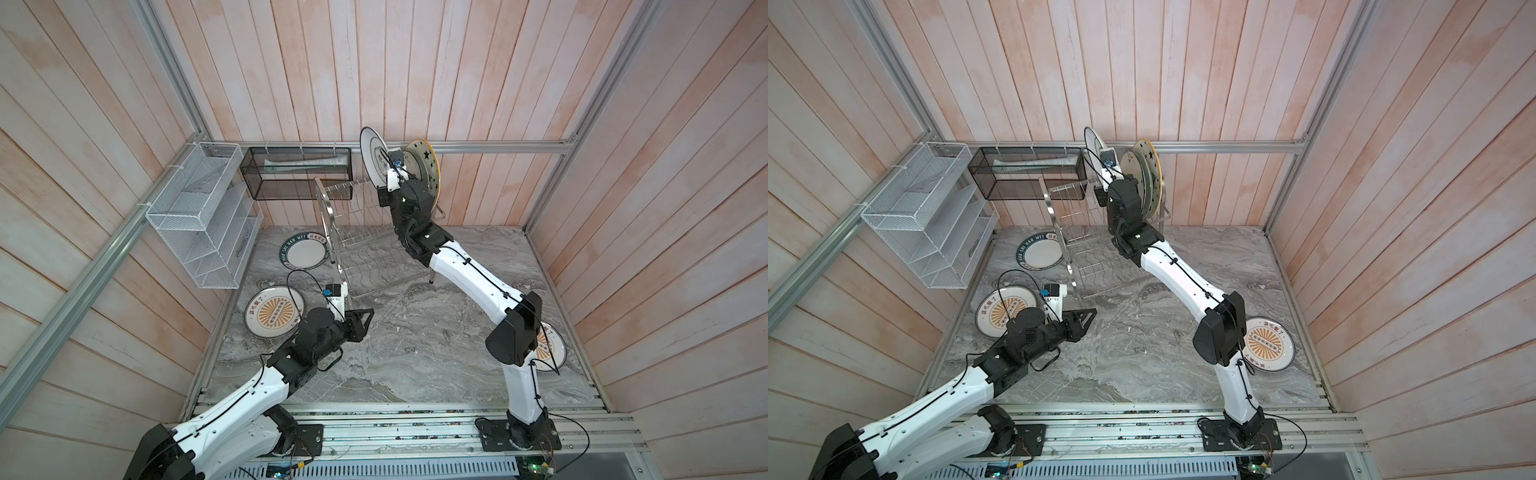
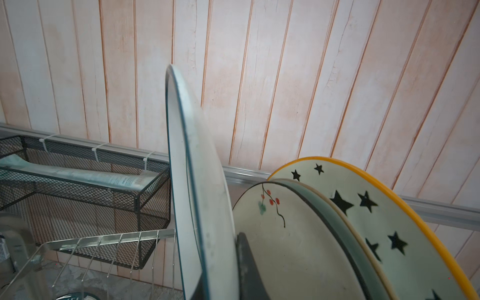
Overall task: Load plates into a dish rack
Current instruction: Place the plate on the dish rack.
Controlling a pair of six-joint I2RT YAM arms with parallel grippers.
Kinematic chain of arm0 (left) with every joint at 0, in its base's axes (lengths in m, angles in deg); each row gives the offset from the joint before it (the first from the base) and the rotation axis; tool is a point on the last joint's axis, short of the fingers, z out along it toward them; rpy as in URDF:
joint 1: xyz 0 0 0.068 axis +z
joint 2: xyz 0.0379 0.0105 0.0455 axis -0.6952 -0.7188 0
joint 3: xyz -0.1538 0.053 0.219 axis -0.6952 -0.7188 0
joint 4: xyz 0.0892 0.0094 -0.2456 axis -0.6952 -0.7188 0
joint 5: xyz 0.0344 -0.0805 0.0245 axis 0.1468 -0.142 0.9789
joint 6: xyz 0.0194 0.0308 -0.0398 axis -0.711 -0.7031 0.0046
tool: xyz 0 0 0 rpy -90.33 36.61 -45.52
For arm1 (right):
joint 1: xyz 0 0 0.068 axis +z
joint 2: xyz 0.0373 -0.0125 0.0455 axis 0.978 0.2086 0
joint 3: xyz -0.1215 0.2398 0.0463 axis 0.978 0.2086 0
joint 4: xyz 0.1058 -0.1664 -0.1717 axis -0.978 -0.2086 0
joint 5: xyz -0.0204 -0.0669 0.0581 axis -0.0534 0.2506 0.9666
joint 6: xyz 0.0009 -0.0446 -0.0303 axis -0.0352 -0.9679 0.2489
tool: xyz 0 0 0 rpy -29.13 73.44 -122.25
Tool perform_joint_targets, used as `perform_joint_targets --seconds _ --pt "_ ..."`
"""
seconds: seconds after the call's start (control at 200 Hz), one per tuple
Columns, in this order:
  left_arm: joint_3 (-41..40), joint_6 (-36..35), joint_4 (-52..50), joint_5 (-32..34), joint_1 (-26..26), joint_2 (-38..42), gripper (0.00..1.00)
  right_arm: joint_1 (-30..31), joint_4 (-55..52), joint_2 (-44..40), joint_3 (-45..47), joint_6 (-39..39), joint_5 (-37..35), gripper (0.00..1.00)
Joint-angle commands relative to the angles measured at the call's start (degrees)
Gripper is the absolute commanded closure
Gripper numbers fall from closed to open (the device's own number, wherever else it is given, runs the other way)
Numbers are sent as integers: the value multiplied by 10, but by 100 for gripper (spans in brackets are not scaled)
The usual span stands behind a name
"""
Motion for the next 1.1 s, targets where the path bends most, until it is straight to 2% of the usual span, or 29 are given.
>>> perform_joint_targets --seconds 0.0,0.265,0.675,1.095 --pt "-9 -12 3 11 -2 -3 60 5 8 4 -34 -21 -41 100" --pt "-9 -12 8 8 -2 -9 60 5 -3 5 -26 -25 -55 100" --pt "-9 -7 14 5 -2 -11 60 2 31 -45 80 -17 -66 100" --pt "-5 -5 15 4 -2 -14 60 -2 37 -79 132 6 -53 100"
